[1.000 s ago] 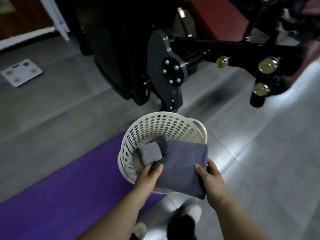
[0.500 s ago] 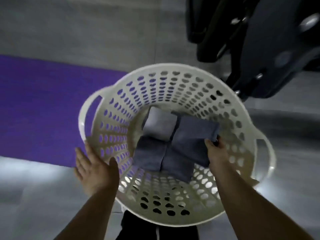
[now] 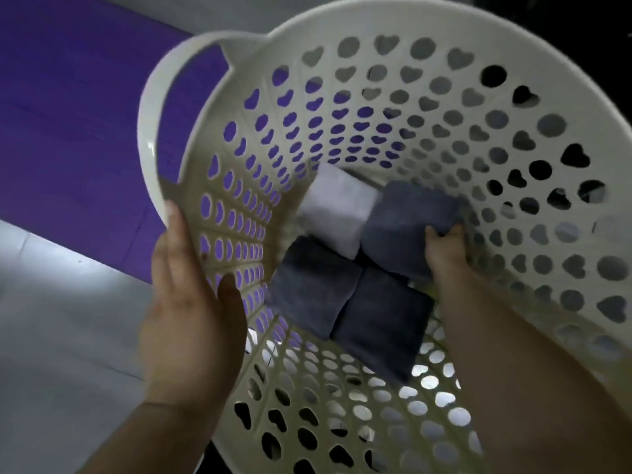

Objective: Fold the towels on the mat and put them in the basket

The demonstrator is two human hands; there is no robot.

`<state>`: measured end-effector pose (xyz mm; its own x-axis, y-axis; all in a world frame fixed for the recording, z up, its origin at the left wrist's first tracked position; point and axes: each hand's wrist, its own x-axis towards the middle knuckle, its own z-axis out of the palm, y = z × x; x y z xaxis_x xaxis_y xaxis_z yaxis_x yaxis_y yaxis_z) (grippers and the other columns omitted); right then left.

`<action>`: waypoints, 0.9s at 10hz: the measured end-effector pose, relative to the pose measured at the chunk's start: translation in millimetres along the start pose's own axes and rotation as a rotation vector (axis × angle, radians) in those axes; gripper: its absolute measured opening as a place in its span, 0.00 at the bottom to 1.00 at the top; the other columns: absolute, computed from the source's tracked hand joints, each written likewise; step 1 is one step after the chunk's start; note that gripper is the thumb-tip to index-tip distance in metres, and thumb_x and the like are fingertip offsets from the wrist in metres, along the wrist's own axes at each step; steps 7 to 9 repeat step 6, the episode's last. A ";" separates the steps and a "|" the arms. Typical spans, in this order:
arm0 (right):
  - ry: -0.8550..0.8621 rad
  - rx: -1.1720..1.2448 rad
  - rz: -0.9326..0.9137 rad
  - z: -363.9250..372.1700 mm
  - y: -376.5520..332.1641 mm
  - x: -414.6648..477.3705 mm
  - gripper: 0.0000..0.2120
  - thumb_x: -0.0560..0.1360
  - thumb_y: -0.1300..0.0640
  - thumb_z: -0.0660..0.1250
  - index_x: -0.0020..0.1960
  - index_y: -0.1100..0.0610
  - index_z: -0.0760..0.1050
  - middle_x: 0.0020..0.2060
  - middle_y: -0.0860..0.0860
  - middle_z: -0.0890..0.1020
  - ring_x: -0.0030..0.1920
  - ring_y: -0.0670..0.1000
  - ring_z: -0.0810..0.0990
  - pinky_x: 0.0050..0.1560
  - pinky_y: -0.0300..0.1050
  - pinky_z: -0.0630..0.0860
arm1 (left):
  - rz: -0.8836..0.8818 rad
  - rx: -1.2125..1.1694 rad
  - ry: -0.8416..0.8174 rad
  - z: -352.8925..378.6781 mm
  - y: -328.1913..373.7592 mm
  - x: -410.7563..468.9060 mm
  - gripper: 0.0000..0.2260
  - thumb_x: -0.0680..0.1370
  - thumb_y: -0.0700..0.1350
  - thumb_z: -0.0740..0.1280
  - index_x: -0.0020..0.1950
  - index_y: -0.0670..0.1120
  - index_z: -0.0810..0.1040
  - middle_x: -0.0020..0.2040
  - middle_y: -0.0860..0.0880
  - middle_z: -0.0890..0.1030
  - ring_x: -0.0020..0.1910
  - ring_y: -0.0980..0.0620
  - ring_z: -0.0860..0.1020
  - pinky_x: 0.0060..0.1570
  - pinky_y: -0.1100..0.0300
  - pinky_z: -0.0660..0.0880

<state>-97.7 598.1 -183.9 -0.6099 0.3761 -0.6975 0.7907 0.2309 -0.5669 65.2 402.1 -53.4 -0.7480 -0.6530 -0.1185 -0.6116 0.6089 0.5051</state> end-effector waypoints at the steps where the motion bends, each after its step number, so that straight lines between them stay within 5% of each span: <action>1: 0.183 -0.530 -0.260 1.6 11.8 -19.0 0.26 0.79 0.53 0.40 0.76 0.57 0.47 0.73 0.60 0.56 0.73 0.61 0.55 0.71 0.56 0.57 | 0.051 0.092 0.008 -1.0 -4.1 0.6 0.32 0.68 0.39 0.63 0.70 0.45 0.56 0.64 0.32 0.69 0.45 0.28 0.77 0.36 0.41 0.75; 2: 0.093 -0.904 -0.521 -0.9 35.5 -31.3 0.30 0.71 0.56 0.44 0.71 0.59 0.64 0.70 0.66 0.62 0.66 0.73 0.64 0.62 0.68 0.65 | 0.008 0.100 -0.013 -5.3 -4.9 4.2 0.32 0.68 0.41 0.62 0.71 0.43 0.56 0.64 0.32 0.68 0.46 0.29 0.77 0.37 0.41 0.76; 4: -0.080 -1.421 -0.273 -1.0 28.2 -4.9 0.27 0.81 0.56 0.47 0.75 0.47 0.37 0.74 0.52 0.35 0.74 0.62 0.39 0.72 0.65 0.43 | 0.016 0.102 -0.035 -4.9 3.8 2.4 0.31 0.69 0.47 0.62 0.71 0.51 0.54 0.67 0.35 0.66 0.45 0.30 0.77 0.38 0.41 0.75; 6: -0.146 -1.420 -0.302 -41.5 -8.8 -75.8 0.23 0.82 0.52 0.46 0.75 0.45 0.46 0.76 0.48 0.41 0.75 0.57 0.39 0.71 0.63 0.41 | -0.086 0.225 -0.374 -33.1 10.7 7.1 0.30 0.76 0.46 0.64 0.75 0.53 0.55 0.76 0.43 0.46 0.70 0.37 0.63 0.63 0.49 0.65; 9: -0.146 -1.420 -0.302 -41.5 -8.8 -75.8 0.23 0.82 0.52 0.46 0.75 0.45 0.46 0.76 0.48 0.41 0.75 0.57 0.39 0.71 0.63 0.41 | -0.086 0.225 -0.374 -33.1 10.7 7.1 0.30 0.76 0.46 0.64 0.75 0.53 0.55 0.76 0.43 0.46 0.70 0.37 0.63 0.63 0.49 0.65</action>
